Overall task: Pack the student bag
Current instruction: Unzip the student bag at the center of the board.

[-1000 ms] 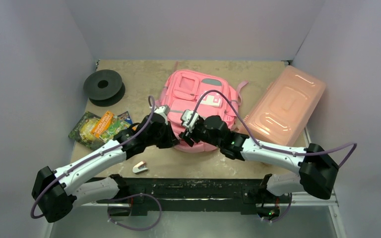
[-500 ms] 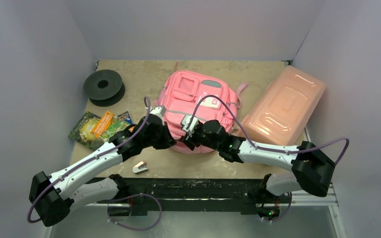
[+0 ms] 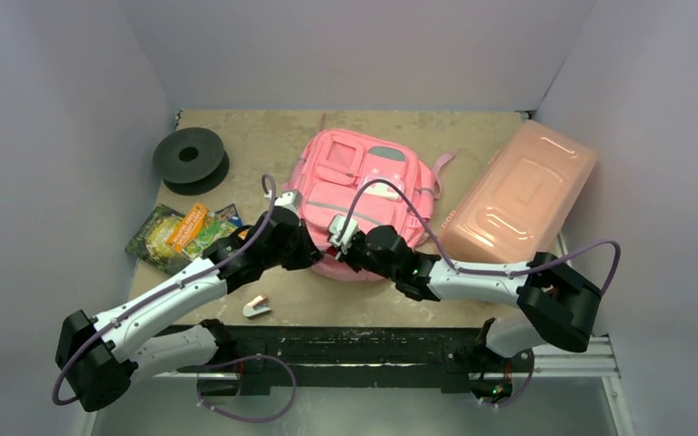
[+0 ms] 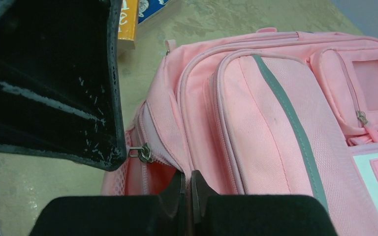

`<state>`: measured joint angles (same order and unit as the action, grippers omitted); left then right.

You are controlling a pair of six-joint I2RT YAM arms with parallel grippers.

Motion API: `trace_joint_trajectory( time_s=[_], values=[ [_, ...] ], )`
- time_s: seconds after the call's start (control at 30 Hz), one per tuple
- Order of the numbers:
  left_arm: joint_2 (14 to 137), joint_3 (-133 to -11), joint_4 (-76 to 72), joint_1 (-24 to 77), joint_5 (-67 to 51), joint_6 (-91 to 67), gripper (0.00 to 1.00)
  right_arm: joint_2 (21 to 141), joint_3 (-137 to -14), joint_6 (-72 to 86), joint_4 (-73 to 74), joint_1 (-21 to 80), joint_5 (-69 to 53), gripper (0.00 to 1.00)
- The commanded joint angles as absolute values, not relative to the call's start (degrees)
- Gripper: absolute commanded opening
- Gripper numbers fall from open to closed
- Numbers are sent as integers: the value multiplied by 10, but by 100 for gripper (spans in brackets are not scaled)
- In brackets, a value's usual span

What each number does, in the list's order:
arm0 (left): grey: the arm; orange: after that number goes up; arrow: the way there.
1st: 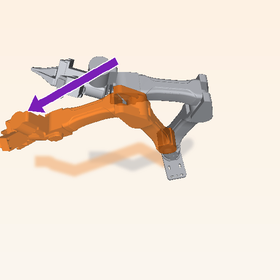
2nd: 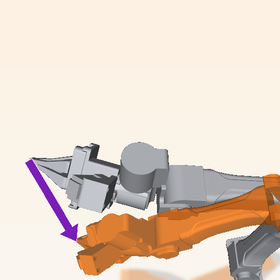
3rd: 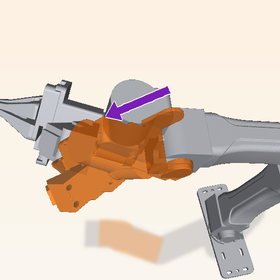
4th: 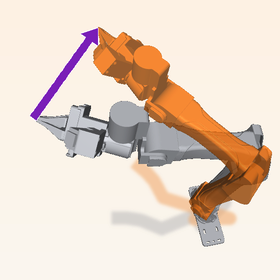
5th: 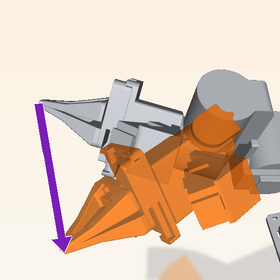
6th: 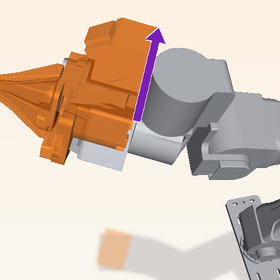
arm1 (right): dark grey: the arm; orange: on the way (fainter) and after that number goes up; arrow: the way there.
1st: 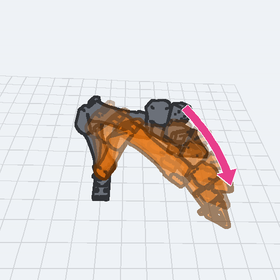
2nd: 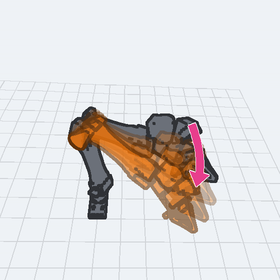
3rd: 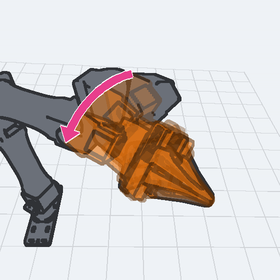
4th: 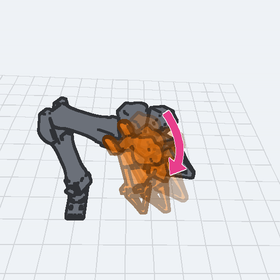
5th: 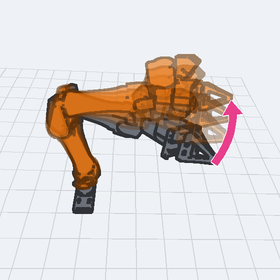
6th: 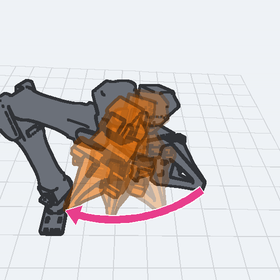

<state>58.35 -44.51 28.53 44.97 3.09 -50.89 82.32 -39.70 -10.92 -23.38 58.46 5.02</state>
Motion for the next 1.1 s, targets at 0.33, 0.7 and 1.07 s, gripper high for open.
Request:
trace_joint_trajectory(
  time_s=[0.33,0.7,1.07],
  values=[
    [569,-464,345,218,64,-510,0,630,-227,-133,-402,414,-134,0],
    [563,-503,258,329,-69,-479,0,664,-334,-166,-200,479,-90,69],
    [547,-472,252,380,-54,-517,0,743,-458,-189,-130,551,-2,82]
  ],
)
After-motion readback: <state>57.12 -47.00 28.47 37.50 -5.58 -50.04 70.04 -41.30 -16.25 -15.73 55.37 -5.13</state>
